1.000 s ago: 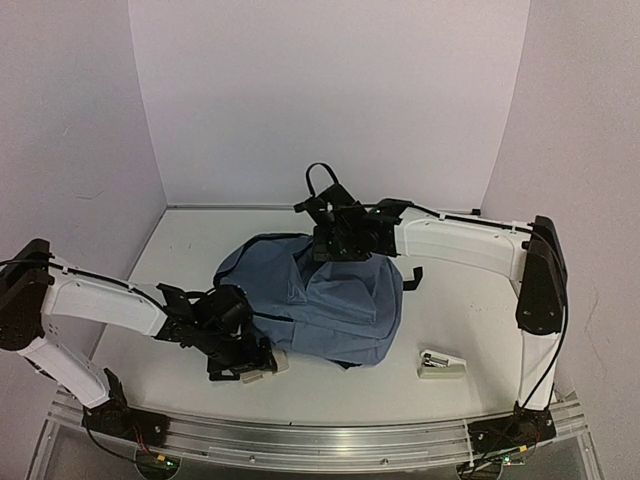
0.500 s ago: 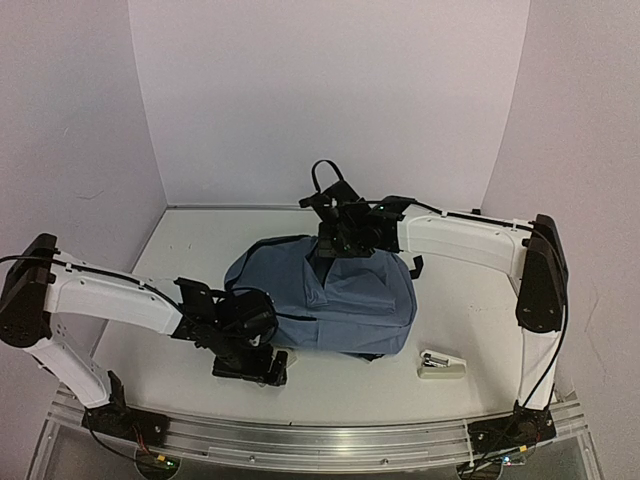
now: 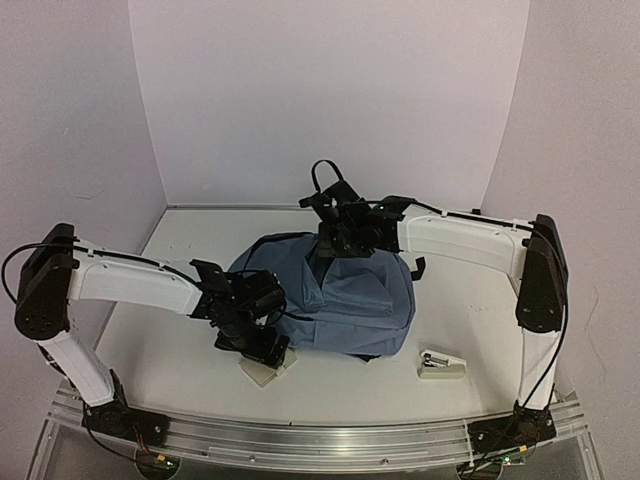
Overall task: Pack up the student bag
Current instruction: Pick up the personal item from the center of the board.
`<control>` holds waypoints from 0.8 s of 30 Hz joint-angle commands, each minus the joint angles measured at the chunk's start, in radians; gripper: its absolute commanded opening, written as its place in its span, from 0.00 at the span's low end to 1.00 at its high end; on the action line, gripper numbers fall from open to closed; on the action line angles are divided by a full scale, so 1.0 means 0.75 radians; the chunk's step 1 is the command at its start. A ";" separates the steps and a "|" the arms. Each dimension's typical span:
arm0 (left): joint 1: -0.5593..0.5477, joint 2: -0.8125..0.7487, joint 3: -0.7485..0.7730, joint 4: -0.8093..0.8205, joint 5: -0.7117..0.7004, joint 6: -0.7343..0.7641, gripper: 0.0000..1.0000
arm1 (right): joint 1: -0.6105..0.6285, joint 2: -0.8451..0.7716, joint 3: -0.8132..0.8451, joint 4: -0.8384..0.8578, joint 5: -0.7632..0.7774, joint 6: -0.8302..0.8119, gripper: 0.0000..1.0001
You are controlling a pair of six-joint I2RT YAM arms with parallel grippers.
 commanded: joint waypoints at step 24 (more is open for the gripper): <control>-0.067 0.236 -0.018 0.137 -0.009 0.019 0.94 | 0.002 -0.072 0.014 0.050 0.000 -0.010 0.00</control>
